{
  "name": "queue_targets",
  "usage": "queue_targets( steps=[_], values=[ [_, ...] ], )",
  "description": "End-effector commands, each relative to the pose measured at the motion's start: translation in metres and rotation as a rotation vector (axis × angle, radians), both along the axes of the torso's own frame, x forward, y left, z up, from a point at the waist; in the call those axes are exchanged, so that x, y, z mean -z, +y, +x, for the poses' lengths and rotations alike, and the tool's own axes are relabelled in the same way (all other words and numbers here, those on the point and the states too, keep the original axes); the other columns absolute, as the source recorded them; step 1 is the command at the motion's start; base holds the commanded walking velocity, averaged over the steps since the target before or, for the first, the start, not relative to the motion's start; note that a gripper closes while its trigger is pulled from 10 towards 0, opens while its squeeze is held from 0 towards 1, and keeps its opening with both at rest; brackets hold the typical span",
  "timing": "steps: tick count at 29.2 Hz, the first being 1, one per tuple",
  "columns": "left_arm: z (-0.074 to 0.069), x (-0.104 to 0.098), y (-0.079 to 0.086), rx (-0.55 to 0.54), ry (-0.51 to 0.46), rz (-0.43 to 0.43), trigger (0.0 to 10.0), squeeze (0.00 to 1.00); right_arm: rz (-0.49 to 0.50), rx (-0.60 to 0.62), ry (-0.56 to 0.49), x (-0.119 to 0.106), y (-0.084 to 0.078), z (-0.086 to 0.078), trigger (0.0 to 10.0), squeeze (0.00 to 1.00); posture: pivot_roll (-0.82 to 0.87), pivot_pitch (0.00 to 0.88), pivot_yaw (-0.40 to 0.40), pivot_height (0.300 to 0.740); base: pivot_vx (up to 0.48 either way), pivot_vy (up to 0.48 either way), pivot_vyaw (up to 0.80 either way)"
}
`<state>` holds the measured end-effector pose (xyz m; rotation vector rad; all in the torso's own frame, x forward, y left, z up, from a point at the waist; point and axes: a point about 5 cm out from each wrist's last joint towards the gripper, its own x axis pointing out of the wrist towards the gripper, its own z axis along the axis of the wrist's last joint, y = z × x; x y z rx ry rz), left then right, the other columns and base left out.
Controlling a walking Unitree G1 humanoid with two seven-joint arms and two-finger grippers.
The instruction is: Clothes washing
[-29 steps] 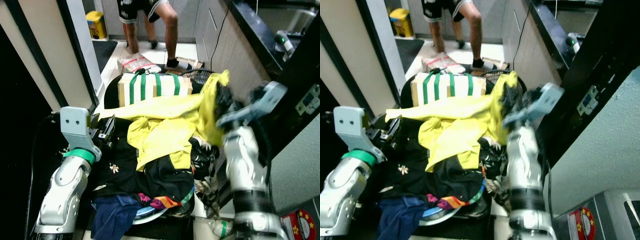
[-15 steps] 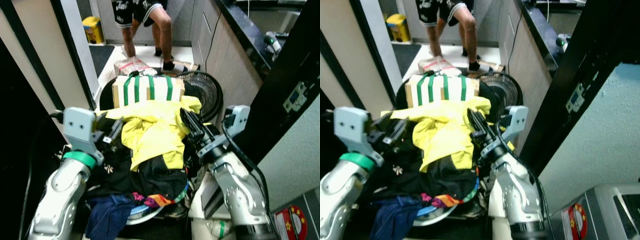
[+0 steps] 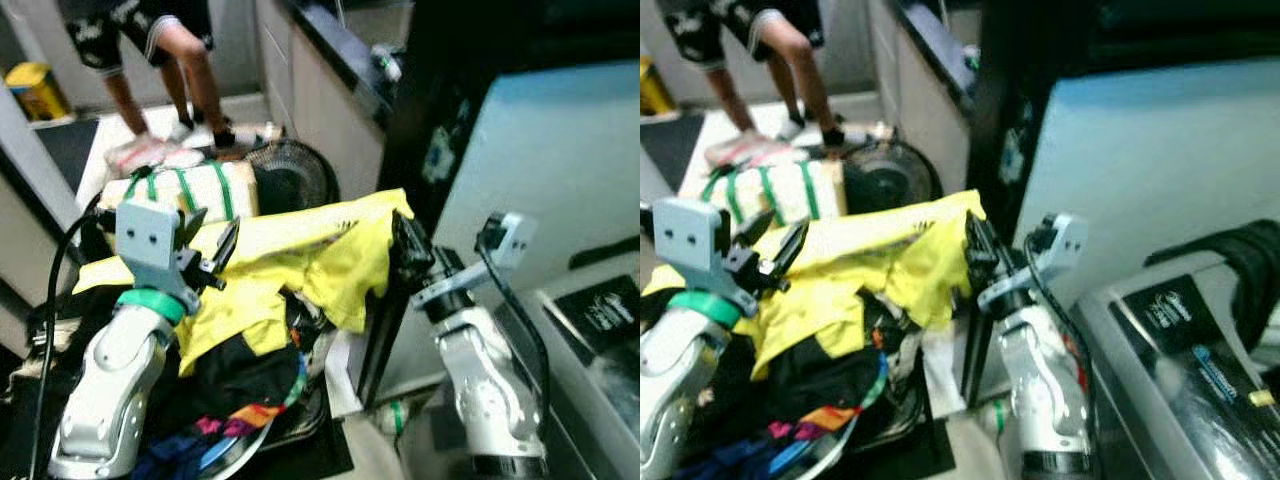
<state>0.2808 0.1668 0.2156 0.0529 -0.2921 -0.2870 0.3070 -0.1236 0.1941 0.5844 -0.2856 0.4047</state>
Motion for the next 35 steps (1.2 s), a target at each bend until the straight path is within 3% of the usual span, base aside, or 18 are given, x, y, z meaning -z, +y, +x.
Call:
queue_targets(
  steps=[1,12,16,20,23,25,26,29,35],
  values=[
    [-0.001,0.001,0.002,0.001,0.009,0.021,10.0,0.00,0.017,0.028,-0.019,-0.007,-0.006,0.001,10.0,0.00,0.14,0.000,0.081,0.740,0.000,0.000,-0.80],
    [-0.001,0.002,0.002,0.012,0.016,0.033,10.0,0.00,0.037,0.053,-0.001,-0.005,-0.010,0.003,10.0,0.00,0.15,0.000,0.081,0.740,0.000,0.000,-0.80],
    [0.000,0.001,0.002,0.013,0.014,0.032,10.0,0.00,0.101,0.062,-0.011,-0.013,-0.014,0.005,10.0,0.00,0.15,0.000,0.079,0.740,0.000,0.000,-0.80],
    [0.006,-0.003,0.004,-0.017,0.002,0.010,10.0,0.00,0.134,0.048,-0.097,-0.048,-0.011,0.021,10.0,0.00,0.14,0.000,0.084,0.740,0.000,0.000,-0.80],
    [0.007,-0.004,0.004,-0.025,0.001,0.006,10.0,0.00,0.132,0.034,-0.136,-0.062,-0.008,0.026,10.0,0.00,0.14,0.000,0.084,0.740,0.000,0.000,-0.80],
    [0.010,-0.006,0.004,-0.032,-0.005,0.000,10.0,0.00,0.135,-0.003,-0.255,-0.108,-0.003,0.041,10.0,0.00,0.14,0.000,0.080,0.740,0.000,0.000,-0.80],
    [0.010,-0.006,0.004,-0.032,-0.005,0.000,10.0,0.00,0.135,-0.003,-0.255,-0.108,-0.003,0.041,10.0,0.00,0.14,0.000,0.080,0.740,0.000,0.000,-0.80],
    [0.012,-0.008,0.004,-0.033,-0.014,-0.008,10.0,0.00,0.087,-0.014,-0.365,-0.154,0.004,0.052,10.0,0.00,0.14,0.000,0.068,0.740,0.000,0.000,-0.80],
    [0.013,-0.008,0.004,-0.047,-0.018,-0.017,10.0,0.00,0.053,-0.016,-0.352,-0.154,0.014,0.058,10.0,0.00,0.15,0.000,0.051,0.740,0.000,0.000,-0.80]
  ],
)
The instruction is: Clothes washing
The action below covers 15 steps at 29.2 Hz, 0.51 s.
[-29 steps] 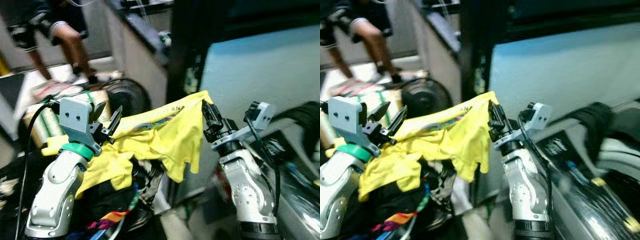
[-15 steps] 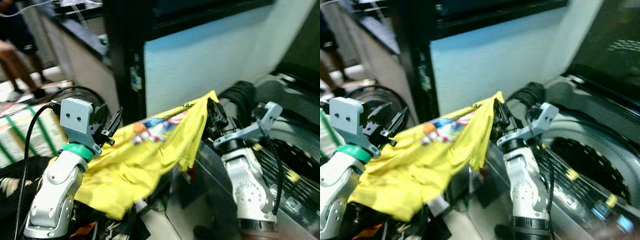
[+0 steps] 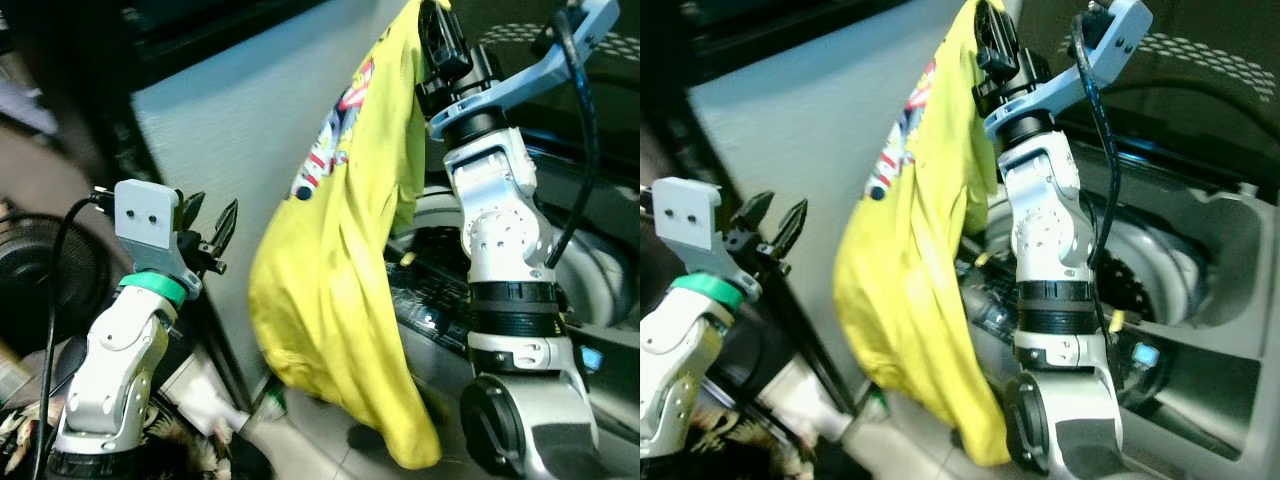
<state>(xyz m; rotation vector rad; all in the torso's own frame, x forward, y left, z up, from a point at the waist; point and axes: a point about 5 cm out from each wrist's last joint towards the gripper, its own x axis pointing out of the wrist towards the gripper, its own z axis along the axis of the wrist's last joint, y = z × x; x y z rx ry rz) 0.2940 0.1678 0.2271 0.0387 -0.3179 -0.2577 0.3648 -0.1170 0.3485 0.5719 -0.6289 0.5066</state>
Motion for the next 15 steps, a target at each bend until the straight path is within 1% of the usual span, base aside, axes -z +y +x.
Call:
queue_targets(
  steps=[1,2,3,4,5,6,8,11,12,14,15],
  values=[
    [-0.001,0.003,0.004,-0.027,0.007,0.003,10.0,0.00,-0.016,-0.007,0.008,0.005,0.011,0.001,10.0,0.00,0.15,0.000,0.051,0.740,0.000,0.000,-0.80],
    [-0.001,0.004,0.006,-0.040,0.011,-0.005,10.0,0.00,-0.021,-0.013,0.029,0.012,0.015,0.000,10.0,0.00,0.15,0.000,0.051,0.740,0.000,0.000,-0.80],
    [-0.001,0.004,0.006,-0.040,0.011,-0.005,10.0,0.00,-0.021,-0.013,0.029,0.012,0.015,0.000,10.0,0.00,0.15,0.000,0.051,0.740,0.000,0.000,-0.80],
    [-0.001,0.005,0.007,-0.049,0.015,-0.011,10.0,0.00,-0.023,-0.017,0.041,0.017,0.018,-0.001,10.0,0.00,0.15,0.000,0.051,0.740,0.000,0.000,-0.80],
    [-0.001,0.005,0.009,-0.060,0.022,-0.027,10.0,0.00,-0.032,-0.026,0.065,0.027,0.023,-0.001,10.0,0.00,0.15,0.000,0.051,0.740,0.000,0.000,-0.80],
    [-0.001,0.005,0.009,-0.060,0.022,-0.027,10.0,0.00,-0.032,-0.026,0.065,0.027,0.023,-0.001,10.0,0.00,0.15,0.000,0.051,0.740,0.000,0.000,-0.80],
    [0.000,0.006,0.010,-0.062,0.026,-0.031,10.0,0.00,-0.050,-0.027,0.076,0.035,0.027,-0.001,10.0,0.00,0.15,0.000,0.051,0.740,0.000,0.000,-0.80],
    [0.000,0.006,0.011,-0.069,0.035,-0.025,10.0,0.00,-0.057,-0.022,0.089,0.040,0.026,-0.001,10.0,0.00,0.15,0.000,0.051,0.740,0.000,0.000,-0.80],
    [0.001,0.006,0.011,-0.069,0.035,-0.024,10.0,0.00,-0.054,-0.001,0.110,0.045,0.021,0.000,10.0,0.00,0.14,0.000,0.066,0.740,0.000,0.000,-0.80],
    [0.002,0.005,0.010,-0.066,0.034,-0.022,10.0,0.00,-0.048,0.032,0.133,0.051,0.012,0.001,10.0,0.00,0.14,0.000,0.066,0.740,0.000,0.000,-0.80],
    [0.002,0.005,0.010,-0.066,0.034,-0.022,10.0,0.00,-0.048,0.032,0.133,0.051,0.012,0.001,10.0,0.00,0.14,0.000,0.066,0.740,0.000,0.000,-0.80]
  ],
)
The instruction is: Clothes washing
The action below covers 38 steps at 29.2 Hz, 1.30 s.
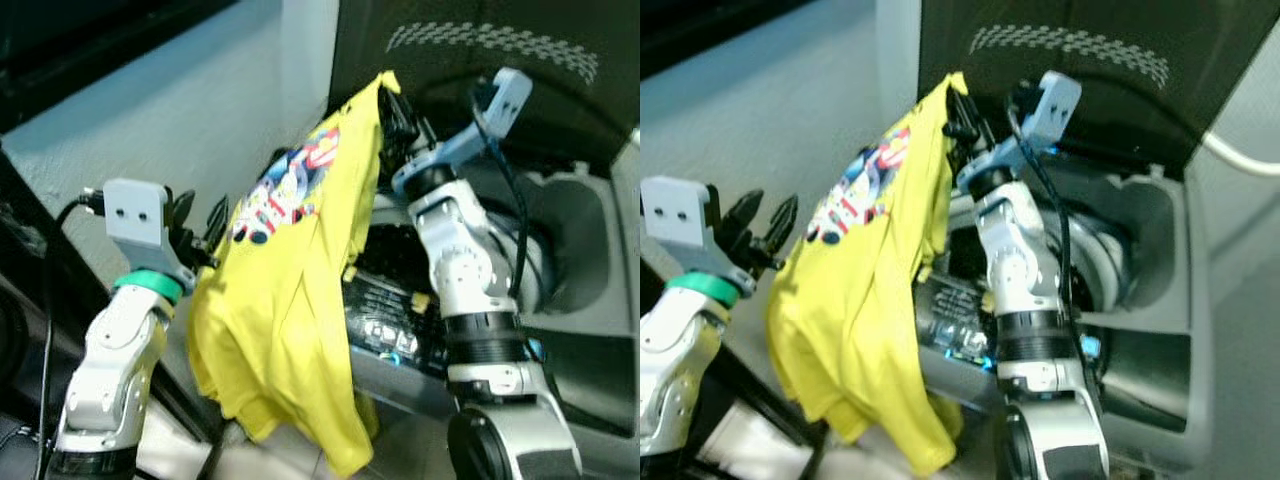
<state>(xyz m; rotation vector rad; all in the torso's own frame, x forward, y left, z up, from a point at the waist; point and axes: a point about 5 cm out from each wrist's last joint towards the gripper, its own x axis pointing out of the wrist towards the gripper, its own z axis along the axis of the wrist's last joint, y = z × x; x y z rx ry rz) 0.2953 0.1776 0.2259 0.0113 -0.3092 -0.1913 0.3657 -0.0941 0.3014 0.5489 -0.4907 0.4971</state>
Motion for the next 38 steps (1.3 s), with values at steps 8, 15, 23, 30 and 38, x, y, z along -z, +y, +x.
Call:
queue_targets(
  steps=[8,15,23,30,38],
  values=[
    [0.002,0.003,-0.002,0.008,0.024,0.017,10.0,0.00,0.020,0.097,0.011,0.002,-0.027,0.003,10.0,0.00,0.14,0.000,0.073,0.740,0.000,0.000,-0.80],
    [-0.002,0.005,0.000,0.003,0.033,0.026,10.0,0.00,0.024,0.100,0.021,0.006,-0.026,0.001,10.0,0.00,0.14,0.000,0.073,0.740,0.000,0.000,-0.80],
    [-0.003,0.002,0.006,-0.009,0.035,0.021,10.0,0.00,0.044,0.089,0.016,0.005,-0.022,0.000,10.0,0.00,0.14,0.000,0.073,0.740,0.000,0.000,-0.80],
    [-0.007,0.000,0.005,-0.012,0.008,0.000,10.0,0.00,0.018,0.065,-0.033,-0.013,-0.015,0.005,10.0,0.00,0.17,0.011,0.062,0.740,0.000,0.343,0.00],
    [-0.011,0.001,0.003,-0.030,0.002,-0.014,10.0,0.00,-0.107,-0.014,-0.071,-0.031,0.001,0.012,10.0,0.00,0.16,0.013,0.041,0.740,0.000,0.000,0.00]
  ],
)
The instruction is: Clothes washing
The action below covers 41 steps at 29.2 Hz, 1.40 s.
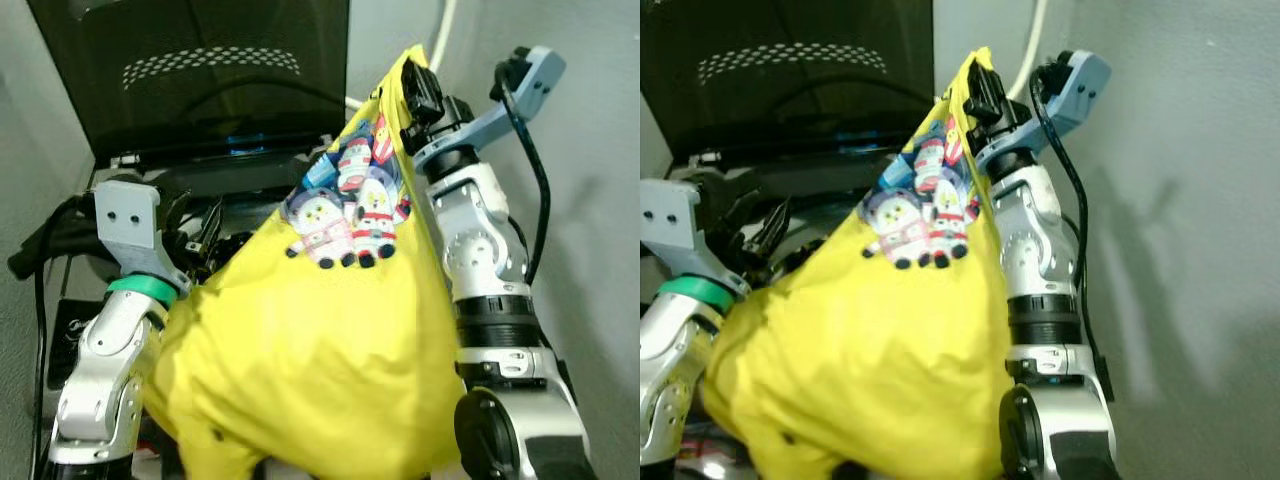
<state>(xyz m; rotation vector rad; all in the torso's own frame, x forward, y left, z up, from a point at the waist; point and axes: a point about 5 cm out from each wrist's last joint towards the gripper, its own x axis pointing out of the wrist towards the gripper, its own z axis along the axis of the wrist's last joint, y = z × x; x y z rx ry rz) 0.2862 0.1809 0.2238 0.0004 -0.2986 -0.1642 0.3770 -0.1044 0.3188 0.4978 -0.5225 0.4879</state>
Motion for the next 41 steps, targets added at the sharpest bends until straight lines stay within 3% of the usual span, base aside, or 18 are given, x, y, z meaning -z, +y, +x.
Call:
queue_targets(
  steps=[1,3,5,6,8,9,11,20,21,22,23,29,34,36,37,39,40,41],
  values=[
    [-0.002,-0.001,-0.001,-0.003,-0.007,-0.002,10.0,0.00,-0.149,-0.060,-0.056,-0.026,0.019,0.005,10.0,0.00,0.16,0.013,0.041,0.740,0.000,0.000,0.00],
    [-0.001,0.000,-0.001,0.001,-0.003,-0.003,10.0,0.00,-0.221,-0.069,-0.082,-0.048,0.026,0.010,10.0,0.00,0.15,0.011,0.050,0.740,0.000,0.000,0.00],
    [0.000,0.001,-0.003,0.011,-0.001,0.002,10.0,0.00,-0.197,0.082,-0.207,-0.109,0.012,0.009,10.0,0.00,0.15,0.007,0.054,0.740,0.000,0.000,0.00],
    [0.000,0.001,-0.003,0.011,-0.001,0.002,10.0,0.00,-0.197,0.082,-0.207,-0.109,0.012,0.009,10.0,0.00,0.15,0.007,0.054,0.740,0.000,0.000,0.00],
    [0.000,-0.001,-0.006,0.023,-0.007,0.022,10.0,0.00,0.116,0.244,-0.351,-0.188,-0.035,-0.015,10.0,0.00,0.16,0.006,0.038,0.740,0.000,0.000,0.00],
    [0.000,-0.001,-0.006,0.023,-0.007,0.022,10.0,0.00,0.116,0.244,-0.351,-0.188,-0.035,-0.015,10.0,0.00,0.16,0.006,0.038,0.740,0.000,0.000,0.00],
    [-0.001,-0.002,-0.006,0.019,-0.015,0.031,10.0,0.00,0.308,0.312,-0.441,-0.222,-0.071,-0.038,10.0,0.00,0.17,0.005,0.028,0.740,0.000,0.000,0.00],
    [-0.006,0.001,-0.005,0.006,-0.008,0.029,10.0,0.00,0.203,0.176,-0.272,-0.174,-0.049,-0.003,10.0,0.00,0.18,0.006,0.022,0.740,0.000,0.000,0.00],
    [-0.005,0.001,-0.008,0.023,-0.005,0.032,10.0,0.00,0.117,0.102,-0.170,-0.141,-0.024,0.013,10.0,0.00,0.18,0.003,0.031,0.740,0.000,0.000,0.00],
    [-0.005,0.001,-0.008,0.023,-0.005,0.032,10.0,0.00,0.117,0.102,-0.170,-0.141,-0.024,0.013,10.0,0.00,0.18,0.003,0.031,0.740,0.000,0.000,0.00],
    [-0.004,0.000,-0.009,0.035,-0.005,0.035,10.0,0.00,0.014,0.039,-0.114,-0.118,-0.001,0.021,10.0,0.00,0.18,0.002,0.038,0.740,0.000,0.000,0.00],
    [-0.003,0.000,-0.011,0.046,-0.007,0.035,10.0,0.00,-0.124,-0.047,-0.087,-0.095,0.027,0.025,10.0,0.00,0.18,0.000,0.041,0.740,0.000,0.000,0.00],
    [-0.004,-0.001,-0.013,0.069,-0.008,0.035,10.0,0.00,-0.369,-0.409,-0.072,-0.050,0.090,0.011,10.0,0.00,0.18,0.000,0.041,0.740,0.000,0.000,0.00],
    [-0.005,0.000,-0.014,0.076,-0.005,0.036,10.0,0.00,-0.362,-0.495,-0.090,-0.050,0.101,0.004,10.0,0.00,0.18,0.000,0.041,0.740,0.000,0.000,0.00],
    [-0.005,0.000,-0.015,0.081,-0.003,0.037,10.0,0.00,-0.251,-0.592,-0.126,-0.064,0.108,-0.006,10.0,0.00,0.18,0.000,0.041,0.740,0.000,0.000,0.00],
    [-0.005,0.000,-0.015,0.081,-0.003,0.037,10.0,0.00,-0.251,-0.592,-0.126,-0.064,0.108,-0.006,10.0,0.00,0.18,0.000,0.041,0.740,0.000,0.000,0.00],
    [-0.006,0.001,-0.016,0.085,-0.001,0.037,10.0,0.00,0.074,-0.756,-0.139,-0.100,0.103,-0.018,10.0,0.00,0.18,0.000,0.041,0.740,0.000,0.000,0.00],
    [-0.006,0.001,-0.016,0.085,-0.001,0.037,10.0,0.00,0.074,-0.756,-0.139,-0.100,0.103,-0.018,10.0,0.00,0.18,0.000,0.041,0.740,0.000,0.000,0.00]
  ],
)
